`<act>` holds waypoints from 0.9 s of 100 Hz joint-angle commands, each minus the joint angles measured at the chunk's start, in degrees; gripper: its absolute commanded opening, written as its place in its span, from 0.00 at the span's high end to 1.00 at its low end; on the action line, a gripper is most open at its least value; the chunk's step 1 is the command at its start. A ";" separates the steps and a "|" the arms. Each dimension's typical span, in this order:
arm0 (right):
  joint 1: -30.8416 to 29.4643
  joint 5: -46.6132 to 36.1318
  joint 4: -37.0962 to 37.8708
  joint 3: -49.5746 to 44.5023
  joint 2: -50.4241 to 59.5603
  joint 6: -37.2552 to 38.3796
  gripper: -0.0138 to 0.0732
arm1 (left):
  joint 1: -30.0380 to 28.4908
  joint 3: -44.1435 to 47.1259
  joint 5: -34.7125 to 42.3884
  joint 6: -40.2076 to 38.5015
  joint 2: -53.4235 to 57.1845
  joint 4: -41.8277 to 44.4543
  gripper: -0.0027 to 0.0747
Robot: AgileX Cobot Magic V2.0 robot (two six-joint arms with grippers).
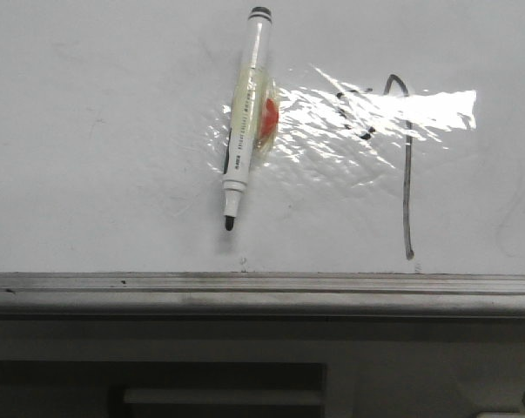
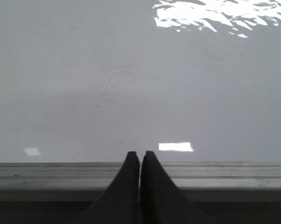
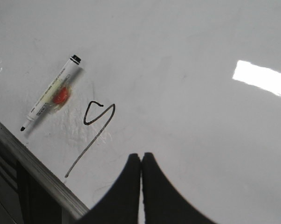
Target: Write number 9 on whiteboard
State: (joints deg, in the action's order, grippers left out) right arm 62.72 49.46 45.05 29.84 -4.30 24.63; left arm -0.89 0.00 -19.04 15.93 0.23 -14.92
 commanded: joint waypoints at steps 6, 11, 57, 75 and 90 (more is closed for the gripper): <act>0.01 -3.26 2.77 1.33 -0.80 -0.09 0.90 | -0.06 1.07 3.11 -0.66 1.57 -0.29 0.99; 0.01 -3.26 2.77 1.33 -0.80 -0.09 0.90 | -0.06 1.07 3.11 -0.66 1.57 -0.29 0.99; 0.01 -1.84 2.77 1.02 -0.80 -0.09 0.90 | -0.06 1.07 3.11 -0.66 1.57 -0.29 0.99; -8.85 -7.02 -3.30 -4.55 -1.61 -0.09 0.90 | -0.06 1.07 3.11 -0.66 1.57 -0.29 0.99; -29.18 -31.66 -14.14 -13.89 -2.71 -3.91 0.90 | -0.06 1.07 3.11 -0.66 1.57 -0.29 0.99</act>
State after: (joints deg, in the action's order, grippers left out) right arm 43.70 36.62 34.51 19.51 -5.47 24.05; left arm -0.89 -0.07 -19.16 15.78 0.23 -14.92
